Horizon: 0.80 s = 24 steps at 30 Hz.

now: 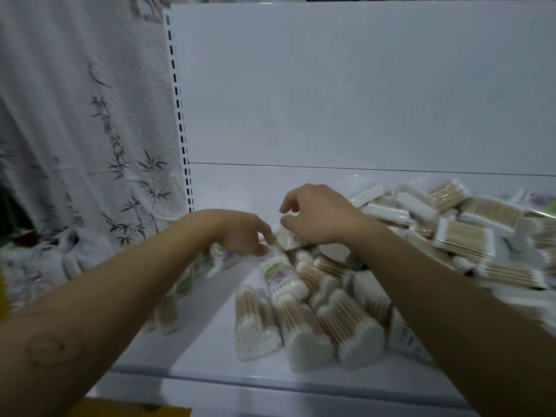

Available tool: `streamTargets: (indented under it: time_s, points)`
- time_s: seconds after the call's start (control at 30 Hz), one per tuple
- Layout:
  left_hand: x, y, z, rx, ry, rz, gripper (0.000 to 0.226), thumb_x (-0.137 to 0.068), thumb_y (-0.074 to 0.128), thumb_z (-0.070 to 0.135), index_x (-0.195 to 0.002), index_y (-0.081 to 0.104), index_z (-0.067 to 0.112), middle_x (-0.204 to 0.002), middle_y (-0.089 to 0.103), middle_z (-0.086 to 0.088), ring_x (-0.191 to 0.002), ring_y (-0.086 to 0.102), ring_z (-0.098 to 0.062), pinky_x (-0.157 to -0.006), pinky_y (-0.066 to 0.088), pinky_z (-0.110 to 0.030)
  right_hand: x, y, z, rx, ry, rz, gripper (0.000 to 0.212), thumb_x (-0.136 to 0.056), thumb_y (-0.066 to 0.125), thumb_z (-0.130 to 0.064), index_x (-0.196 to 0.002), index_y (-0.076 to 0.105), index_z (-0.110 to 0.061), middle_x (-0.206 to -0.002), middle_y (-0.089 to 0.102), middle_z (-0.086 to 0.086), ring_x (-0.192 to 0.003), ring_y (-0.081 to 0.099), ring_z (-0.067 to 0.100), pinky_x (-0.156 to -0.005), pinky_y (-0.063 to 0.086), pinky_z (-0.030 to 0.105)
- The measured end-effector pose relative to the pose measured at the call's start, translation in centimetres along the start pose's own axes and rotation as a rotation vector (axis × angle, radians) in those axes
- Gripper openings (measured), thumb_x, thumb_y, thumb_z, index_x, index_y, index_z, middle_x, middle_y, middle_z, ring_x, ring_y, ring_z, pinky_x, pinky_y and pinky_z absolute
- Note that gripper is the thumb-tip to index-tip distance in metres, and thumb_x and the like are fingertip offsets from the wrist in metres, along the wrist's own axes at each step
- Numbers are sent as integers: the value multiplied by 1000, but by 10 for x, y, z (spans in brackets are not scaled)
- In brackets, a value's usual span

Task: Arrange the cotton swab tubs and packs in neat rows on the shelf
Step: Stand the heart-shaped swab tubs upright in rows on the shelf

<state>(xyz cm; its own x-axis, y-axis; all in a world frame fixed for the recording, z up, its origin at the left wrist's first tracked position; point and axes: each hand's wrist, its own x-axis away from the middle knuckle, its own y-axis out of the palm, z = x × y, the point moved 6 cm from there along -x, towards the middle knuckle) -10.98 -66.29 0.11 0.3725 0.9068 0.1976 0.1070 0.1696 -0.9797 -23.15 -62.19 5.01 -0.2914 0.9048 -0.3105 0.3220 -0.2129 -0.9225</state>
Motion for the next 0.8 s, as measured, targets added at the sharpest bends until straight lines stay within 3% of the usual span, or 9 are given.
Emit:
streamTargets:
  time_s: [0.1, 0.23, 0.27, 0.37, 0.43, 0.5, 0.57, 0.67, 0.8]
  points:
    - [-9, 8, 1, 25, 40, -18, 41, -89, 64, 42, -126, 53, 29, -125, 52, 10, -113, 58, -21, -102, 44, -39, 2, 8, -13, -35, -28, -42, 26, -92, 55, -27, -116, 66, -26, -121, 63, -4, -111, 57, 18, -99, 45, 34]
    - [-22, 10, 0, 84, 71, 0, 20, -85, 72, 32, -92, 54, 26, -99, 58, 7, -98, 58, -21, -94, 50, -40, 2, 8, -16, -2, -31, -46, 30, -93, 52, -24, -120, 63, -26, -125, 61, -3, -116, 55, 18, -103, 41, 35]
    - [-25, 10, -2, 96, 71, -1, 21, -84, 73, 31, -91, 54, 25, -99, 58, 6, -98, 59, -22, -92, 50, -40, 3, 8, -15, 11, -30, -48, 29, -93, 52, -24, -120, 63, -26, -124, 61, -4, -116, 54, 18, -103, 40, 35]
    - [-26, 10, -3, 115, 59, -31, 47, -83, 75, 31, -123, 54, 16, -128, 55, -2, -113, 58, -25, -91, 51, -32, 7, 13, -11, 51, -31, -73, 26, -94, 51, -24, -115, 65, -26, -116, 64, -4, -111, 57, 18, -100, 41, 33]
    - [-26, 10, -4, 116, 50, -61, 64, -85, 73, 29, -139, 41, 15, -140, 47, -2, -92, 63, -22, -62, 50, -17, 9, 17, -8, 67, -30, -87, 26, -95, 49, -23, -115, 64, -27, -116, 65, -4, -111, 57, 18, -100, 40, 34]
    - [-28, 9, -6, 133, 19, -72, 70, -86, 72, 27, -143, 33, 18, -145, 40, -1, -62, 57, -14, -48, 43, -20, 11, 19, -4, 77, -26, -88, 26, -96, 48, -25, -117, 63, -27, -120, 64, -4, -113, 56, 18, -102, 38, 34]
    - [-30, 9, -8, 174, 0, -67, 72, -85, 73, 23, -143, 31, 19, -144, 42, -2, -64, 57, -13, -56, 49, -28, 13, 20, -3, 86, -32, -92, 27, -97, 47, -27, -120, 62, -29, -122, 62, -5, -116, 55, 18, -103, 36, 33]
    - [-26, 11, -10, 218, -12, -78, 77, -80, 76, 17, -143, 30, 18, -141, 44, -1, -103, 58, -24, -76, 55, -37, 16, 25, -7, 146, -67, -100, 28, -98, 47, -29, -122, 60, -30, -119, 62, -7, -115, 55, 17, -101, 32, 34]
    - [-24, 21, -9, 241, -40, -53, 79, -73, 80, 15, -137, 33, 17, -130, 51, -1, -104, 60, -29, -87, 54, -53, 19, 33, -8, 186, -83, -102, 30, -96, 48, -31, -123, 60, -30, -113, 63, -5, -112, 55, 20, -101, 32, 37]
